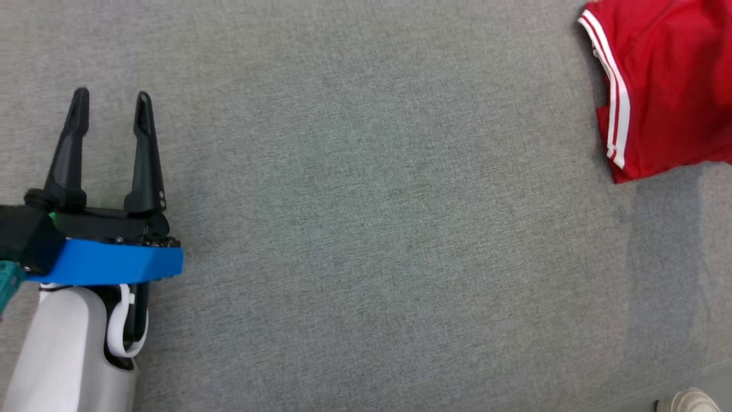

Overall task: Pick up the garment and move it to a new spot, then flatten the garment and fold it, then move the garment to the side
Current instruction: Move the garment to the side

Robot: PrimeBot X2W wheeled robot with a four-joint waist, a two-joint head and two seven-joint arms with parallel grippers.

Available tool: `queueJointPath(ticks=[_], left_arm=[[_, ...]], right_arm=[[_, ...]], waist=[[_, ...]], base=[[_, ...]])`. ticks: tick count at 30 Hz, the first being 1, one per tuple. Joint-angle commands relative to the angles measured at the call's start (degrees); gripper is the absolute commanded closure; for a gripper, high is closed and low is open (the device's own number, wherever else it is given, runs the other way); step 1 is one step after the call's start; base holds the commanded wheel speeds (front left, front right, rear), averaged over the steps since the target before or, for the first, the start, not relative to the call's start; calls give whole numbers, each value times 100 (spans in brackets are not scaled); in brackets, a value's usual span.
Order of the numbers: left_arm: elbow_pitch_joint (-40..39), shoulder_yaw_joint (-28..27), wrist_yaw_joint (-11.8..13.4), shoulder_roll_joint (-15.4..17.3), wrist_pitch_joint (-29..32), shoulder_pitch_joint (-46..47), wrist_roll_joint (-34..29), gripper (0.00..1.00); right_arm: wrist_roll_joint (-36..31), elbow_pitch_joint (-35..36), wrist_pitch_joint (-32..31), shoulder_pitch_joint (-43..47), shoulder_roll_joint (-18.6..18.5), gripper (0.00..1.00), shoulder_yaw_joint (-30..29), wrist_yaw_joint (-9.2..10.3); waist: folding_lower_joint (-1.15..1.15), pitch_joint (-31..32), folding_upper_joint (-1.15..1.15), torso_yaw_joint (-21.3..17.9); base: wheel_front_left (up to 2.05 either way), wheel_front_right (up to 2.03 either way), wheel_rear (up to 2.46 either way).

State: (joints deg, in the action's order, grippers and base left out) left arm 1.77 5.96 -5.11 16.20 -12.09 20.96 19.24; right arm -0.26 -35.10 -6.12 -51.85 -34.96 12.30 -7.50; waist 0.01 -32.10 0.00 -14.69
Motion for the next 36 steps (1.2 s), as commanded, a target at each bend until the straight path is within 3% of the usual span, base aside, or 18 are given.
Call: queueJointPath(ticks=[1, 8, 15, 21, 27, 36], left_arm=[[83, 22, -18, -35, -59, -63, 33, 0], [538, 133, -21, -248, -205, -189, 89, 0], [952, 138, -48, -487, -290, -539, 192, 0], [1109, 92, -36, -599, -308, -877, 204, 0], [1238, 50, -8, -677, -310, -1142, 139, 0], [1421, -24, -54, -757, -312, -1445, 21, 0]], right_arm=[[4, 5, 107, 177, 107, 0, -73, 1], [307, 307, 351, 755, 316, 0, -299, 2], [833, 1052, 604, 1687, 520, 0, -824, 0], [1096, 1885, 550, 2549, 910, 0, -1326, 0], [1179, 2758, 363, 3553, 1592, 0, -1844, 0], [1270, 3135, 390, 4442, 2363, 0, -2095, 0]], waist=[[-1, 152, 0, 106], [-1, 597, 0, 366], [-1, 1357, 0, 760], [-1, 1807, 0, 999], [-1, 2154, 0, 1226], [-1, 2524, 0, 1397]], base=[[0, 0, 0], [0, 0, 0], [0, 0, 0], [0, 0, 0], [0, 0, 0], [0, 0, 0]])
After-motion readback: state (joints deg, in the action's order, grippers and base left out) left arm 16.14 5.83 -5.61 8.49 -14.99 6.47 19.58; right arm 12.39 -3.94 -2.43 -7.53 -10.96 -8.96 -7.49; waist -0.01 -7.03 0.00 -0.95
